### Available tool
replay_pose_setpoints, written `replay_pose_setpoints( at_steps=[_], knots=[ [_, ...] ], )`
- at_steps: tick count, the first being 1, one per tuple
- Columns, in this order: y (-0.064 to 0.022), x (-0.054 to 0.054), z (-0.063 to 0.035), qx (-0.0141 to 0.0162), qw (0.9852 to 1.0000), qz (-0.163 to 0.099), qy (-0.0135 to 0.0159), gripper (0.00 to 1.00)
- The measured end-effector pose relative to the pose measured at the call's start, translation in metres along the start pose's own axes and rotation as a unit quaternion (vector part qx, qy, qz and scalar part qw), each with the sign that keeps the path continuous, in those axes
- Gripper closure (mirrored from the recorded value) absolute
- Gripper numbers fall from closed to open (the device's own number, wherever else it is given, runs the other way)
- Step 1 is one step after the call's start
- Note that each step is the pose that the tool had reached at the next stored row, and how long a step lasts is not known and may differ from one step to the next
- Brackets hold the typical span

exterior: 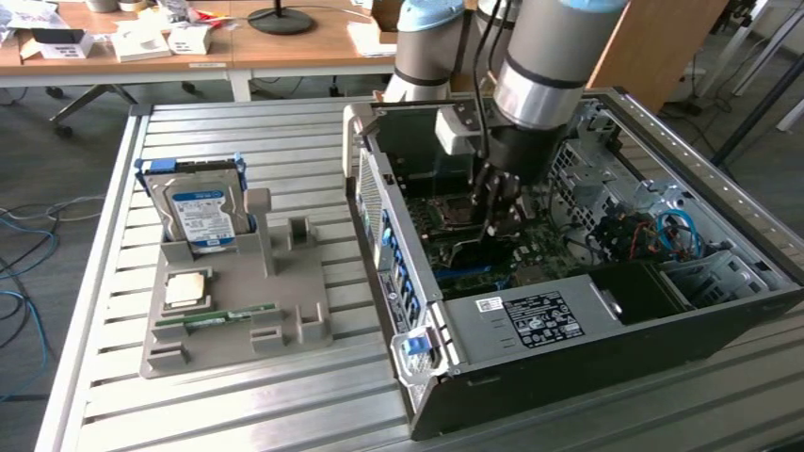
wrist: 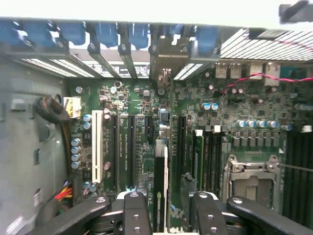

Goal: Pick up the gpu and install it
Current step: 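Insert the gpu into the slot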

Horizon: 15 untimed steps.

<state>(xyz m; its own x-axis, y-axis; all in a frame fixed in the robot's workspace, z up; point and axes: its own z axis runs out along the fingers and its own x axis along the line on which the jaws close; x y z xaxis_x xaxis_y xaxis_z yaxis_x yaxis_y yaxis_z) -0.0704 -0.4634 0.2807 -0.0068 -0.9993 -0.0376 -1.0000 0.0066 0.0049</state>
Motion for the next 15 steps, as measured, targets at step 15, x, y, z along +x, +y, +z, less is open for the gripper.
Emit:
replay_pose_setpoints(
  at_steps=[15],
  knots=[
    [0.0002, -0.001, -0.0356, 0.0001, 1.0, 0.0, -0.0002, 0.6]
  ],
)
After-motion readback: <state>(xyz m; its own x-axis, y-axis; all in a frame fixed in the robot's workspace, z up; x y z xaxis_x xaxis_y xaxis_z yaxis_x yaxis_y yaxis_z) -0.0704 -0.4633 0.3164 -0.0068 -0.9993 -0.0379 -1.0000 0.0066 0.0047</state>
